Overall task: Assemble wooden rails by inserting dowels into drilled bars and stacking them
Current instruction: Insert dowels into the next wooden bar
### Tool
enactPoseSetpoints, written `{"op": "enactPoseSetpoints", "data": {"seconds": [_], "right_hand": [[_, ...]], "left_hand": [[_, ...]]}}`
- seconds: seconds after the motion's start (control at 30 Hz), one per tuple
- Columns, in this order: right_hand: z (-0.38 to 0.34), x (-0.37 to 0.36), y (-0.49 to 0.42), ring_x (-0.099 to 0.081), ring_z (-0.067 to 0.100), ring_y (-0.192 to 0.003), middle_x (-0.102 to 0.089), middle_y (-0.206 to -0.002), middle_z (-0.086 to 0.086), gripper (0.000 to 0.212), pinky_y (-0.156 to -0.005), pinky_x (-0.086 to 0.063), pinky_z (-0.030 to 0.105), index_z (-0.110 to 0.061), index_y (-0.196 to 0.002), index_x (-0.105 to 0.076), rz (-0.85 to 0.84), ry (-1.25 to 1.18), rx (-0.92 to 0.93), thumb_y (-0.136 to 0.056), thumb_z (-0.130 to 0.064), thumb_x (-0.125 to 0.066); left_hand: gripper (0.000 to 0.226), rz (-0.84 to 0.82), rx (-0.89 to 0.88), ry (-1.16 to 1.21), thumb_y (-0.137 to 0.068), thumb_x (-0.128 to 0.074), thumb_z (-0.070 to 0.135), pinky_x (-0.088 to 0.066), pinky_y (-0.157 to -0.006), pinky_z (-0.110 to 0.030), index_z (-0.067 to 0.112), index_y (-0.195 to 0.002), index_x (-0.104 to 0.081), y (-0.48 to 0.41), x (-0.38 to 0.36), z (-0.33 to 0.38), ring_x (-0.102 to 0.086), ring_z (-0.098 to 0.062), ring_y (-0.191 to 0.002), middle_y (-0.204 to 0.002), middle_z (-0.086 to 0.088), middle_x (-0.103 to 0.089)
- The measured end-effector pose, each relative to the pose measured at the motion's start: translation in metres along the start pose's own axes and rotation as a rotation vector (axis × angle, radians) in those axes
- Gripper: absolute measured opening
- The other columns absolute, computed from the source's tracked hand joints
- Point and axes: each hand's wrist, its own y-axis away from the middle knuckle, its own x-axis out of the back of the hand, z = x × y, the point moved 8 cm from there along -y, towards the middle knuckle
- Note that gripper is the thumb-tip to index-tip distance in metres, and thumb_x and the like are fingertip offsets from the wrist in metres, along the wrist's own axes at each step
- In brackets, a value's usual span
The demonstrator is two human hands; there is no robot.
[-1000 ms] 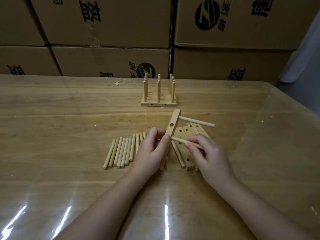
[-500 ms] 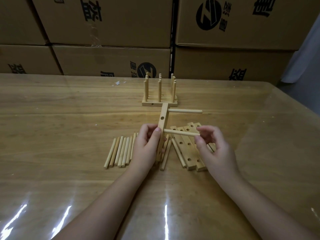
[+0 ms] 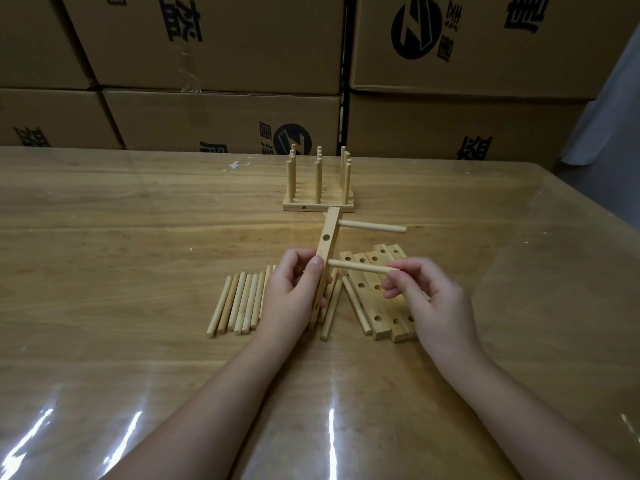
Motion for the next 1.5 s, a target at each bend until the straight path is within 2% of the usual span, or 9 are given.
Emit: {"op": "enactPoseSetpoints", "data": {"seconds": [0.37, 0.5, 0.63, 0.73, 0.83, 1.0, 1.17, 1.33, 1.5], "right_hand": [[0.001, -0.002, 0.000, -0.065, 0.002, -0.071, -0.068, -0.075, -0.006, 0.017, -0.068, -0.052, 0.017, -0.033, -0.089, -0.060, -0.013, -0.028, -0.034, -0.090, -0.017, -0.056], [0.003, -0.003, 0.000, -0.063, 0.005, -0.084, -0.064, -0.088, -0.006, 0.022, -0.074, -0.051, 0.019, -0.039, -0.106, -0.048, -0.008, -0.081, -0.050, -0.085, -0.045, -0.048], [0.009, -0.024, 0.005, -0.053, 0.002, -0.101, -0.056, -0.107, -0.017, 0.039, -0.086, -0.047, 0.032, -0.032, -0.124, -0.045, -0.246, 0.243, 0.010, -0.091, -0.051, -0.038], [0.007, -0.052, 0.018, -0.024, -0.007, -0.127, -0.040, -0.134, -0.028, 0.047, -0.110, -0.021, 0.033, -0.041, -0.135, -0.037, -0.544, 0.604, 0.227, -0.091, -0.057, -0.033], [0.004, -0.068, 0.030, -0.013, 0.000, -0.138, -0.029, -0.145, -0.028, 0.045, -0.112, -0.002, 0.032, -0.043, -0.138, -0.034, -0.711, 0.713, 0.365, -0.093, -0.050, -0.036], [-0.016, -0.064, 0.032, -0.046, 0.013, -0.113, -0.055, -0.115, -0.013, 0.029, -0.098, -0.030, 0.029, -0.036, -0.116, -0.059, -0.634, 0.690, 0.479, -0.092, -0.034, -0.043], [-0.033, -0.066, 0.040, -0.051, 0.017, -0.082, -0.052, -0.083, -0.005, 0.018, -0.079, -0.038, 0.028, -0.030, -0.093, -0.066, -0.581, 0.785, 0.682, -0.086, -0.023, -0.052], [-0.046, -0.065, 0.046, -0.051, 0.017, -0.070, -0.053, -0.072, -0.004, 0.013, -0.070, -0.046, 0.031, -0.022, -0.090, -0.064, -0.535, 0.770, 0.835, -0.084, -0.019, -0.052], [-0.049, -0.037, 0.029, -0.045, 0.006, -0.068, -0.052, -0.073, -0.008, 0.010, -0.061, -0.045, 0.025, -0.019, -0.088, -0.049, -0.279, 0.462, 0.576, -0.080, -0.023, -0.053]], "left_hand": [[0.010, -0.003, 0.031, -0.035, -0.096, -0.053, 0.020, -0.051, -0.051, -0.022, 0.022, -0.094, -0.062, 0.000, 0.000, -0.005, -0.062, -0.017, -0.066, -0.083, -0.015, -0.067], [0.010, -0.013, 0.082, 0.058, -0.098, -0.050, 0.020, -0.049, -0.048, -0.020, 0.019, -0.099, -0.060, -0.002, -0.002, -0.007, -0.063, -0.009, -0.059, -0.076, 0.000, -0.069], [0.010, 0.091, 0.101, 0.132, -0.099, -0.047, 0.017, -0.047, -0.046, -0.020, 0.017, -0.101, -0.057, -0.006, 0.007, -0.007, -0.061, -0.009, -0.059, -0.081, -0.009, -0.066], [0.010, 0.109, 0.093, 0.149, -0.099, -0.046, 0.015, -0.047, -0.044, -0.020, 0.015, -0.100, -0.056, -0.006, 0.007, -0.006, -0.061, -0.007, -0.057, -0.084, -0.014, -0.063], [0.011, 0.074, 0.086, 0.127, -0.099, -0.047, 0.016, -0.049, -0.048, -0.021, 0.013, -0.105, -0.056, -0.004, 0.005, -0.005, -0.063, -0.007, -0.061, -0.083, -0.012, -0.064], [0.013, 0.077, 0.091, 0.127, -0.099, -0.047, 0.016, -0.050, -0.048, -0.021, 0.010, -0.108, -0.055, -0.004, 0.005, -0.004, -0.062, -0.009, -0.061, -0.080, -0.010, -0.064], [0.014, 0.064, 0.097, 0.101, -0.099, -0.047, 0.017, -0.051, -0.050, -0.021, 0.012, -0.108, -0.056, -0.003, 0.004, -0.003, -0.063, -0.010, -0.070, -0.088, -0.014, -0.063], [0.013, 0.083, 0.094, 0.110, -0.099, -0.046, 0.015, -0.049, -0.049, -0.021, 0.010, -0.108, -0.054, -0.004, 0.004, -0.003, -0.061, -0.012, -0.068, -0.088, -0.016, -0.061], [0.013, 0.093, 0.099, 0.121, -0.099, -0.045, 0.012, -0.046, -0.044, -0.019, 0.007, -0.109, -0.052, -0.005, 0.006, -0.003, -0.058, -0.011, -0.060, -0.095, -0.024, -0.057]]}}
